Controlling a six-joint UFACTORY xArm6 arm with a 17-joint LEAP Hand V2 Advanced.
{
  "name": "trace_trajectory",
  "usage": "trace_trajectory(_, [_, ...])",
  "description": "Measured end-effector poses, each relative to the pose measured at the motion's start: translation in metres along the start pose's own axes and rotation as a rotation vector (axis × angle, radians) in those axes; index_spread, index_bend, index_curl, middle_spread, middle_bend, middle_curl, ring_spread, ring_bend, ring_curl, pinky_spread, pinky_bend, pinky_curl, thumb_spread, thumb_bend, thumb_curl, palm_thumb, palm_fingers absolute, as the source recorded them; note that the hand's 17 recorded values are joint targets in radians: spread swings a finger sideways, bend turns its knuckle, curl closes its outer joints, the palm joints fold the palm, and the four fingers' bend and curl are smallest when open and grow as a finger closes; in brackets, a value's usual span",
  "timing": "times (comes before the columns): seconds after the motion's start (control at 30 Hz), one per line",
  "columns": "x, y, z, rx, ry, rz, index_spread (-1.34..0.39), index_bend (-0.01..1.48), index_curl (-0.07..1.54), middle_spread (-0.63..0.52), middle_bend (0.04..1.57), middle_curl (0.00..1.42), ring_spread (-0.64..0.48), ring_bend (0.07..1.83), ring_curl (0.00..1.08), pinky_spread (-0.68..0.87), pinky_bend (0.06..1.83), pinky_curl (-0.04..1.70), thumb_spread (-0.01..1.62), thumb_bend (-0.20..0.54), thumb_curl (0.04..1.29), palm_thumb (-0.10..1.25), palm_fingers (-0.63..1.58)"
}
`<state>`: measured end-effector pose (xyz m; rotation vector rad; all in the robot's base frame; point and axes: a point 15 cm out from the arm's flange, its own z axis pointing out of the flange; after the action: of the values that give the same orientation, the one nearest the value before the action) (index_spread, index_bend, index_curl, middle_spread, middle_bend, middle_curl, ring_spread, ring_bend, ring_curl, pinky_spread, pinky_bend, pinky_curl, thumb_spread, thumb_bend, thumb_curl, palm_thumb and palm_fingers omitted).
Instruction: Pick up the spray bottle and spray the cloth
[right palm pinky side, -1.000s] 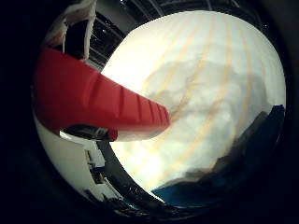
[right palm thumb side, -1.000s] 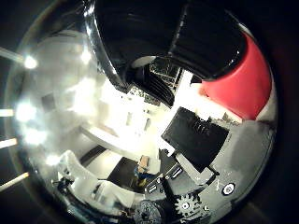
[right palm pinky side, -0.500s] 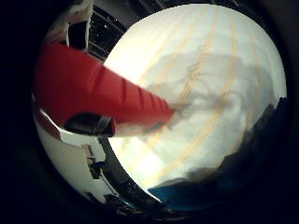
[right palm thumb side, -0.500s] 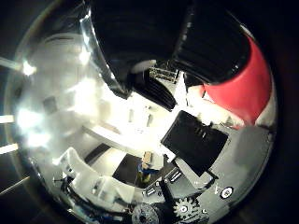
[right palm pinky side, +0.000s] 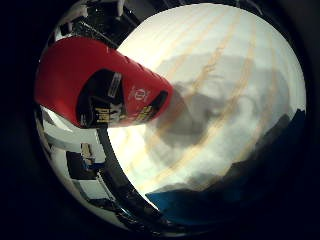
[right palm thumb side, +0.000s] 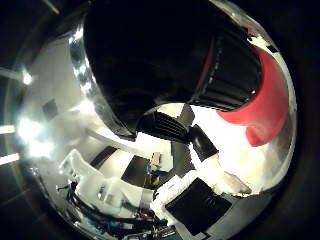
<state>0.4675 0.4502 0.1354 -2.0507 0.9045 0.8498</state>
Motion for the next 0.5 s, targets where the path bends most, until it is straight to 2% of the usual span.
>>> trace_trajectory(0.2, [0.006, 0.007, -0.001, -0.033, 0.025, -0.006, -0.41, 0.23, 0.43, -0.04, 0.35, 0.33, -0.01, 0.61, 0.25, 0.37, 0.41, 0.54, 1.05, -0.025, 0.35, 0.61, 0.17])
trace_trajectory(0.5, [-0.005, 0.015, 0.005, -0.070, -0.009, 0.011, -0.40, 0.16, 0.36, -0.02, 0.22, 0.32, 0.02, 0.49, 0.22, 0.38, 0.37, 0.44, 1.03, -0.029, 0.32, 0.57, 0.18])
